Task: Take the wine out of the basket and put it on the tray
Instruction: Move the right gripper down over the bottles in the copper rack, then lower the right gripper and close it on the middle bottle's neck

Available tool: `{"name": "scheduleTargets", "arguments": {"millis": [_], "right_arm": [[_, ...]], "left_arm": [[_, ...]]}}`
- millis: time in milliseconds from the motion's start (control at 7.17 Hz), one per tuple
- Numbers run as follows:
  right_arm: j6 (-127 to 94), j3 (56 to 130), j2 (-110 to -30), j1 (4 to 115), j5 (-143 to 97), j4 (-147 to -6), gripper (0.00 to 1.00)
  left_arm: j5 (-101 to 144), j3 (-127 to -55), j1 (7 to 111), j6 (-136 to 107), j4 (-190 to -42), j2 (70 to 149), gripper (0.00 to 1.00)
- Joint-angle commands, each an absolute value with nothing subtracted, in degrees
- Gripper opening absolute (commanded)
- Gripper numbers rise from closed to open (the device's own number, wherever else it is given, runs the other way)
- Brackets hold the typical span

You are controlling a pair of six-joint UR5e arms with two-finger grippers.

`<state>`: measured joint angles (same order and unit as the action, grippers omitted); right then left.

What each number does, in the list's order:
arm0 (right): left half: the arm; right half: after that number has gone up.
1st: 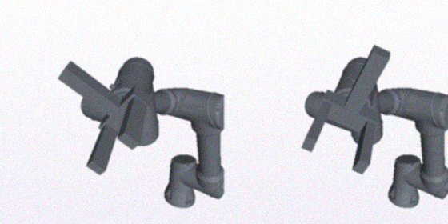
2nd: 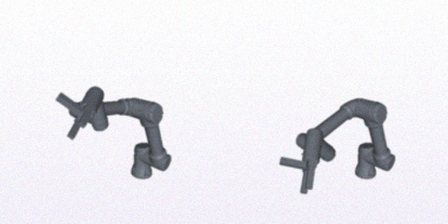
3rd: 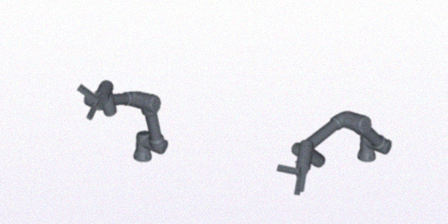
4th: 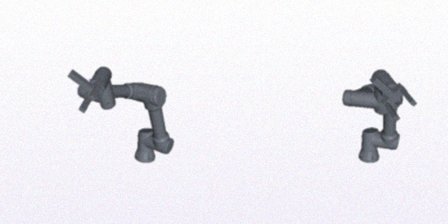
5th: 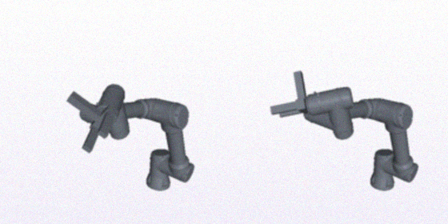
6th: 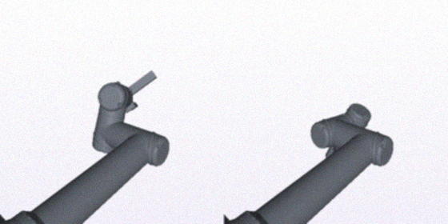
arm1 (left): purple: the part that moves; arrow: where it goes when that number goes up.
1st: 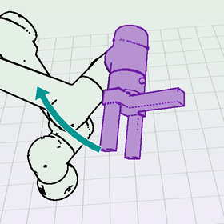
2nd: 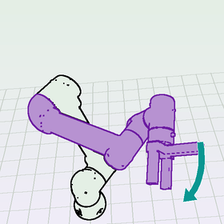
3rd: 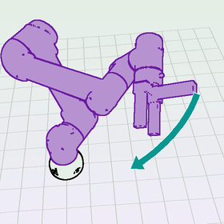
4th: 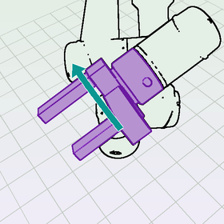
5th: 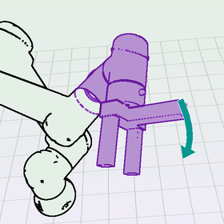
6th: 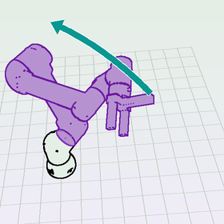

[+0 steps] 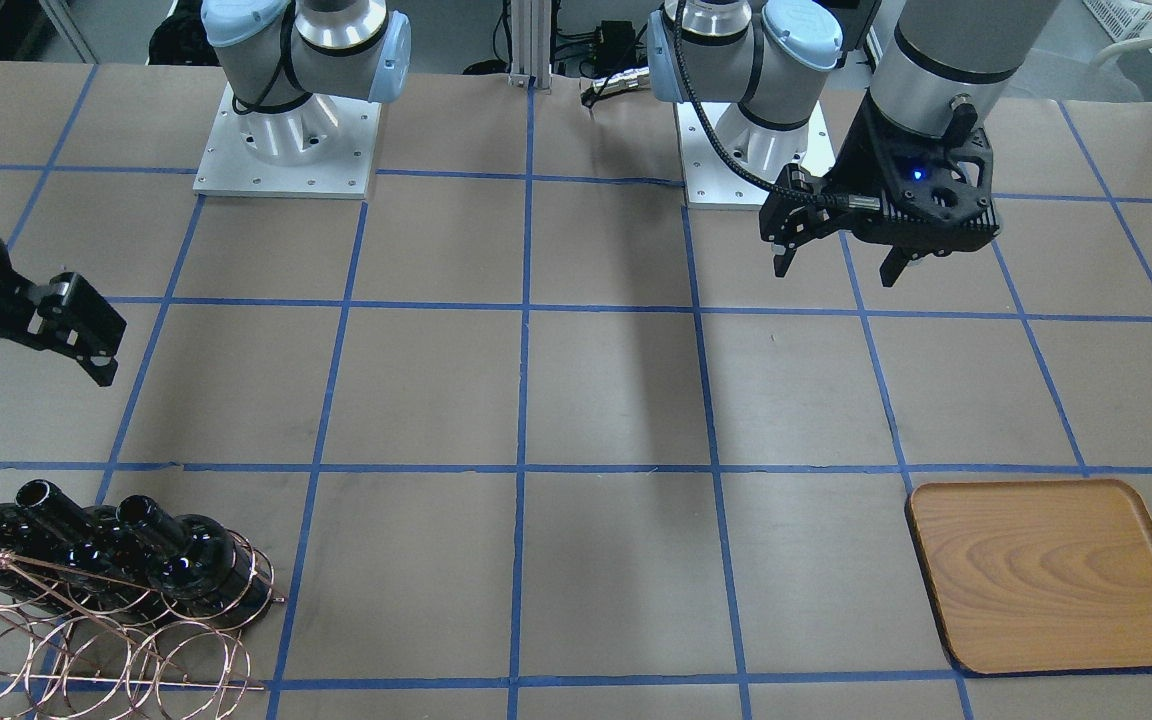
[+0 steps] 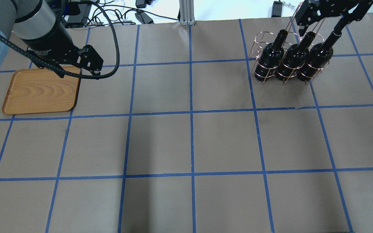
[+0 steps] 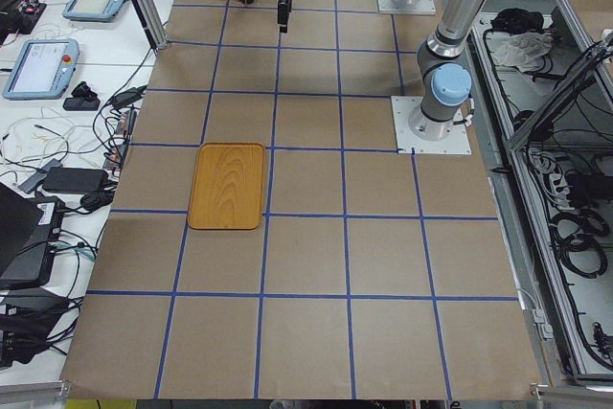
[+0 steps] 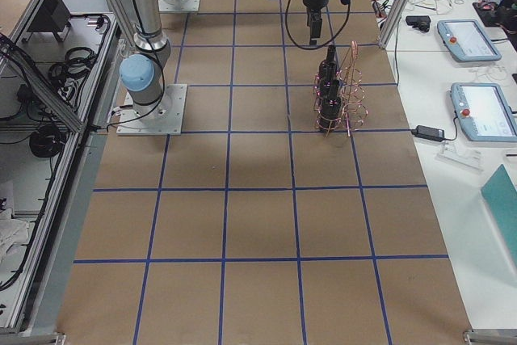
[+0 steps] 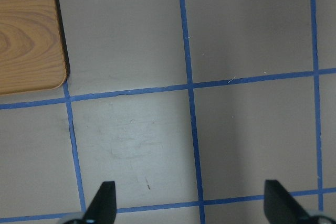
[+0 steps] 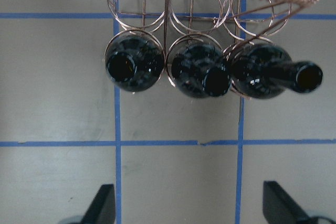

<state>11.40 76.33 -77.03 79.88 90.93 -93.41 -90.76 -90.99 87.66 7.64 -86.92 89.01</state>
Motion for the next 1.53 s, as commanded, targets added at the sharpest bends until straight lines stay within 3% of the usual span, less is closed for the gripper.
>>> {"name": "scheduleTargets", "arguments": {"millis": [0, 558, 837, 977, 1395], "right_arm": [[13.3, 75.9, -72.0, 79.5, 90.7, -97.0, 1.0], [15.0, 76.3, -68.6, 79.5, 91.4, -99.5, 0.84], [15.0, 76.3, -68.6, 79.4, 91.4, -99.8, 0.56], [15.0, 76.3, -68.6, 79.1, 91.2, -99.8, 0.49], [15.4, 76.3, -67.9, 77.4, 90.7, -100.4, 0.47]], "left_arm": [[-90.7, -91.3, 87.6, 7.6, -86.7, 89.1, 1.0], [-90.6, -91.4, 87.6, 7.6, -86.5, 89.1, 1.0], [-90.6, -91.4, 87.7, 7.6, -86.5, 89.2, 1.0], [-90.6, -91.5, 87.7, 7.6, -86.4, 89.1, 1.0], [-90.5, -91.4, 87.6, 7.6, -86.4, 89.2, 1.0]]}}
